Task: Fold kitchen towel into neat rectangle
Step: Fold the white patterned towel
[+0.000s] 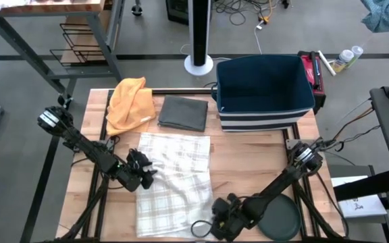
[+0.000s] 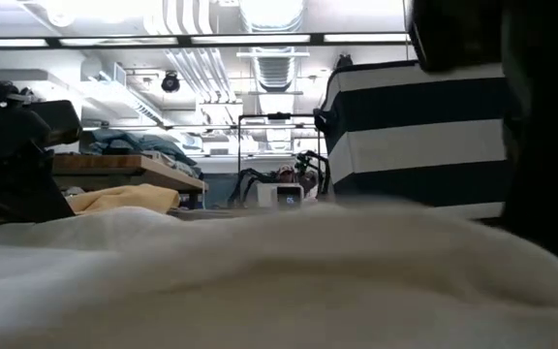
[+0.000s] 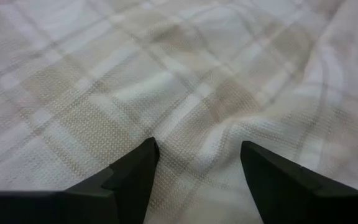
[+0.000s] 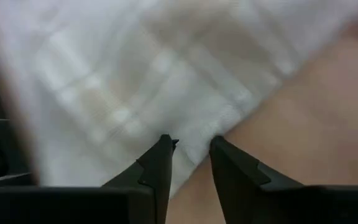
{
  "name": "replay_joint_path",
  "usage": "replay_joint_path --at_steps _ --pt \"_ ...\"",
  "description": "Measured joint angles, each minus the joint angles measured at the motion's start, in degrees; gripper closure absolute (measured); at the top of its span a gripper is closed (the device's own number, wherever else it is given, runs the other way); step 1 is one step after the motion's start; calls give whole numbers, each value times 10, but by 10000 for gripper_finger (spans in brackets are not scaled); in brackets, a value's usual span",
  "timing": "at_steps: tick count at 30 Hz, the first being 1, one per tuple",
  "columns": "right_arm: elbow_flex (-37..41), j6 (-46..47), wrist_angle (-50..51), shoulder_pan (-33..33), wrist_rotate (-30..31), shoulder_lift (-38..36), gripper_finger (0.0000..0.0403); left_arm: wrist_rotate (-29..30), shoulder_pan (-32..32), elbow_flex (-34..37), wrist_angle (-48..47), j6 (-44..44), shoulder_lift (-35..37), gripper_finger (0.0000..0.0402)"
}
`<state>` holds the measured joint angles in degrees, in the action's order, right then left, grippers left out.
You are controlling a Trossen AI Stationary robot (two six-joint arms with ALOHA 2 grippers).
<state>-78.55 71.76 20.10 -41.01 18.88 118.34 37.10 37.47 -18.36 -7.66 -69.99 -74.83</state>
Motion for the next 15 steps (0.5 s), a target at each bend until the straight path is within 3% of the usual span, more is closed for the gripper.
replay_joint_path --at_steps 5,10,15 --pt "-22 -97 -87 0 -13 -14 313 38 0 -24 -2 54 0 153" --pt "-51 -74 72 0 11 -17 318 68 9 -95 11 166 0 146" --pt "-49 -20 170 -9 14 -17 311 48 66 -178 136 337 -45 150"
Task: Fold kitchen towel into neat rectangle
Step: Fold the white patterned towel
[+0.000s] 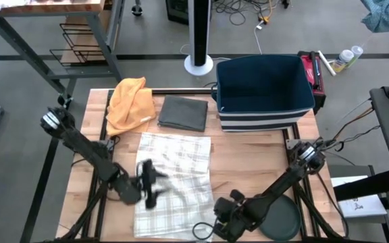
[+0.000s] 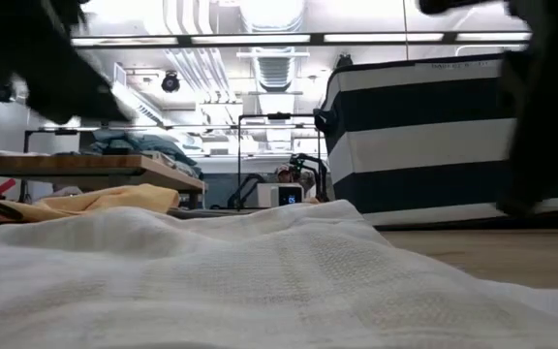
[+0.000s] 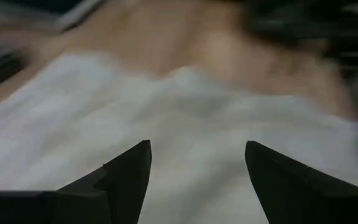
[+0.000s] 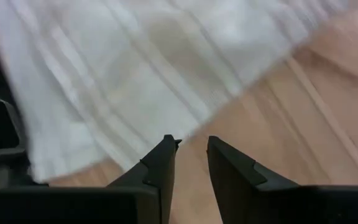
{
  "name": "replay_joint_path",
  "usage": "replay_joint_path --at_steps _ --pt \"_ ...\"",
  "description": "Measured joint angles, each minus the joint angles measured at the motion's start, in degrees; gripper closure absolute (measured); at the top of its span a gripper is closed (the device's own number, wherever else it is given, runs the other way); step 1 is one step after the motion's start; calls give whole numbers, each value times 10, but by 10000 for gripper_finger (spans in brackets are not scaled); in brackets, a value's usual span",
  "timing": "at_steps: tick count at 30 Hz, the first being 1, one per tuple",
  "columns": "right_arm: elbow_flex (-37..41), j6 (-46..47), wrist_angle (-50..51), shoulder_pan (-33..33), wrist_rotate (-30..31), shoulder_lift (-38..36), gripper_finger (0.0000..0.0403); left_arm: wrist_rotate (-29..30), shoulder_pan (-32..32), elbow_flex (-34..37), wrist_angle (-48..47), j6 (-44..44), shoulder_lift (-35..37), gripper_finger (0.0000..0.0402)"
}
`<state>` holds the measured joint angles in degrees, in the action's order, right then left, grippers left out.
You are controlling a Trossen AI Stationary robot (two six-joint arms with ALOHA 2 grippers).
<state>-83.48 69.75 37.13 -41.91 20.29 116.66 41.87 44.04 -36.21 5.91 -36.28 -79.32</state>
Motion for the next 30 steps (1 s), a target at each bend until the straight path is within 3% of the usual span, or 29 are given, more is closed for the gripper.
replay_joint_path --at_steps 6,14,20,30 --pt "3 -1 -1 0 15 0 290 -72 48 -143 52 59 -156 167" --pt "3 -6 -14 -11 19 0 266 -83 52 -333 -33 76 -350 168" --pt "3 -22 -14 -42 23 0 262 -62 52 -370 -48 24 -406 170" --pt "1 -59 -18 -44 54 61 269 -49 47 -373 -40 5 -440 169"
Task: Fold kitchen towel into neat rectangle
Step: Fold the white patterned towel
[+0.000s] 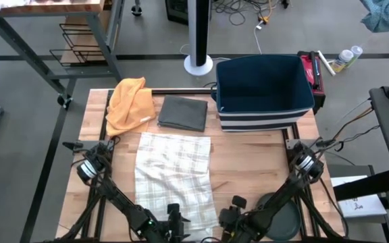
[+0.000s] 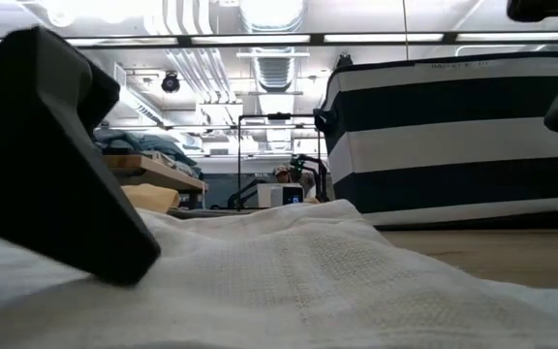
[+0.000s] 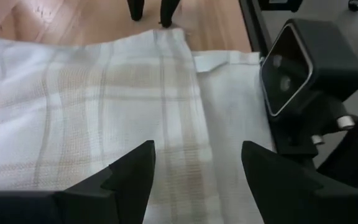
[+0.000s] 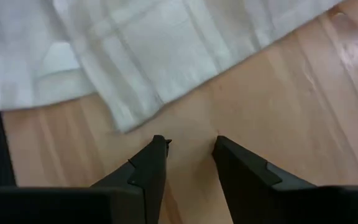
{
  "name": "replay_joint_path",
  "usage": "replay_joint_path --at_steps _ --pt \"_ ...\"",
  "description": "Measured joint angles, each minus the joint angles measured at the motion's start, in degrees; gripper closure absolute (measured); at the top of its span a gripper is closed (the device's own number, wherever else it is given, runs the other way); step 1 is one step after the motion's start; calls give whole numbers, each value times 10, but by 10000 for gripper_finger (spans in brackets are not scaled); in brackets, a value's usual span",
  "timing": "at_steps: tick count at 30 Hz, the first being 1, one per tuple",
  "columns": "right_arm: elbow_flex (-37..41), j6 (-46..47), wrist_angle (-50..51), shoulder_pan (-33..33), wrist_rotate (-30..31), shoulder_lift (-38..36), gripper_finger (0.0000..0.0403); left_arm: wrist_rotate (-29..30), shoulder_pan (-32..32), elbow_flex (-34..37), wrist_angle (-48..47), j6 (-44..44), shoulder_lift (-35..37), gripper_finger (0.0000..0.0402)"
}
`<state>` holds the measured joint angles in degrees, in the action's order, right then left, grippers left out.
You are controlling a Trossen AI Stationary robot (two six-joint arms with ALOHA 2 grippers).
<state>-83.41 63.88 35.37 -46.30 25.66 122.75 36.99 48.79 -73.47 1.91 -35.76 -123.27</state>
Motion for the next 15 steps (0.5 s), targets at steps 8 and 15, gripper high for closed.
replay_joint_path --at_steps 8,15 --pt "-11 -21 -14 1 31 8 262 1 -7 5 1 1 -2 170" --pt "-11 -20 -18 1 34 9 275 1 -18 12 0 2 -2 171"
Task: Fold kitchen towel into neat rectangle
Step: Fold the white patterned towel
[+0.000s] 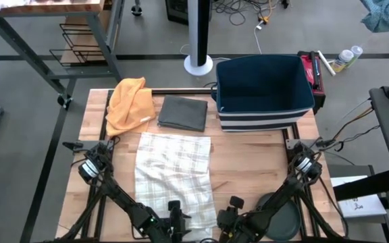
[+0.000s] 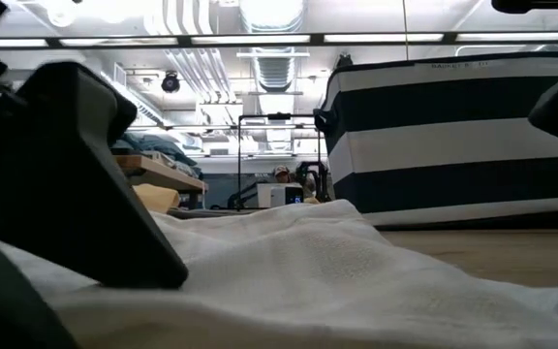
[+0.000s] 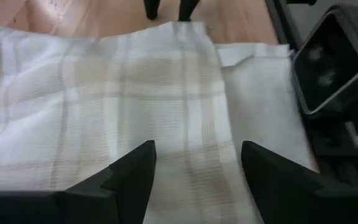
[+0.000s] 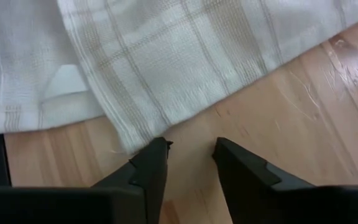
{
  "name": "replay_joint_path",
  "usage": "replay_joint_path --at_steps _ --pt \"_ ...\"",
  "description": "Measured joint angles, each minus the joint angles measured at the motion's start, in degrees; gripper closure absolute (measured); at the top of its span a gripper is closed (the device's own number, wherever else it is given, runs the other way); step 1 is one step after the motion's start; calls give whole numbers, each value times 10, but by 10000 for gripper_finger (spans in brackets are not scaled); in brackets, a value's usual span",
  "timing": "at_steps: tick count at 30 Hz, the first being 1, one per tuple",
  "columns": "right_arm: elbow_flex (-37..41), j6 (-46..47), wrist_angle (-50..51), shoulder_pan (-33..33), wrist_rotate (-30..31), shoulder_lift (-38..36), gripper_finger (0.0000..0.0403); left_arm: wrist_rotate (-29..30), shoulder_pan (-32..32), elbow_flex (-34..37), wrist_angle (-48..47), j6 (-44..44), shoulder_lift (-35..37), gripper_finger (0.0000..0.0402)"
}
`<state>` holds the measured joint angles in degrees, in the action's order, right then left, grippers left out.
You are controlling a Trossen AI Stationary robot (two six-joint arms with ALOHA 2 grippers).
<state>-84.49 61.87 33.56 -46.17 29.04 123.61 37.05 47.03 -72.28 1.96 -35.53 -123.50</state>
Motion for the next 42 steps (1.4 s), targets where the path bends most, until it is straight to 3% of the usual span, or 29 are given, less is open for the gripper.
replay_joint_path --at_steps 9,21,32,42 --pt "0 0 -2 0 2 0 284 3 -11 12 4 -12 0 183" --pt "1 -21 -48 2 12 2 278 0 -13 8 -2 -9 4 390" --pt "-56 -94 -45 2 27 0 300 3 -11 -11 -55 5 54 394" --pt "-55 -75 -39 1 25 2 291 -17 -12 -11 -83 1 55 320"
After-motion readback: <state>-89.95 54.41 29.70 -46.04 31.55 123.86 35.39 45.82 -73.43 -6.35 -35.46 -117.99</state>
